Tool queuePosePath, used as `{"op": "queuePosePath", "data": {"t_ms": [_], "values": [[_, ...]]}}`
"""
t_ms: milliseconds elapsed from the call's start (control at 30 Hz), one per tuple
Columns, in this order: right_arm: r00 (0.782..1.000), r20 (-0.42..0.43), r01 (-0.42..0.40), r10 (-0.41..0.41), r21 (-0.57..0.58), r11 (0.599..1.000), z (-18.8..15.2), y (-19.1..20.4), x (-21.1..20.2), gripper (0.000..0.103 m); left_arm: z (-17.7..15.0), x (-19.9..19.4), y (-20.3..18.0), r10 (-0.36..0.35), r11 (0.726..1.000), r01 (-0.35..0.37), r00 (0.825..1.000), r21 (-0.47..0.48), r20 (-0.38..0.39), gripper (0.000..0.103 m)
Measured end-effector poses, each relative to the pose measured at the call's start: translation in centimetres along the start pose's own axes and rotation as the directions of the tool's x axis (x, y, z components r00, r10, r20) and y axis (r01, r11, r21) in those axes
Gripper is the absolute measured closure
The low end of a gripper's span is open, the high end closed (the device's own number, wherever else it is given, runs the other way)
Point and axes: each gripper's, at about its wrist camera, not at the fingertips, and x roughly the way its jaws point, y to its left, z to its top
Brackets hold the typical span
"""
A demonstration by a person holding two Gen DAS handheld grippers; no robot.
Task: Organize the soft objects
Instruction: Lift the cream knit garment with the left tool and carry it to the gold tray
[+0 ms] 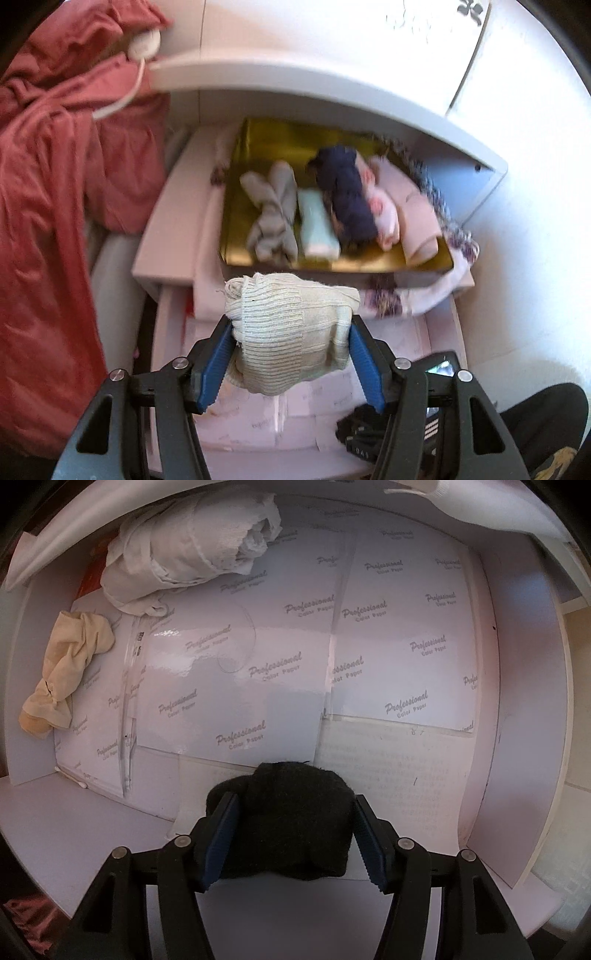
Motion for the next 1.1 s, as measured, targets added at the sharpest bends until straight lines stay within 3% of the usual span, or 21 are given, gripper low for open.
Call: {"op": "queuePosePath", "data": {"t_ms": [267,767,1100], "values": [[1.000,0.009,0.017,-0.017,-0.019,1.000,0.1,0.8,0.0,0.041,1.6,-1.2,-0.1,0.005,1.000,-0.005,0.998,0.009,0.065,0.042],[1.000,0.014,0.021,-0.021,-0.038,0.999,0.2,1.5,-0.4,0.041,5.5,0.7,-0.5,0.031,0.999,-0.033,0.997,0.027,0.070,0.042],[1.000,0.017,0.023,-0.023,-0.040,0.999,0.1,1.7,-0.6,0.041,8.2,4.2,-0.9,0.062,0.997,-0.063,0.997,0.039,0.040,0.042]]}}
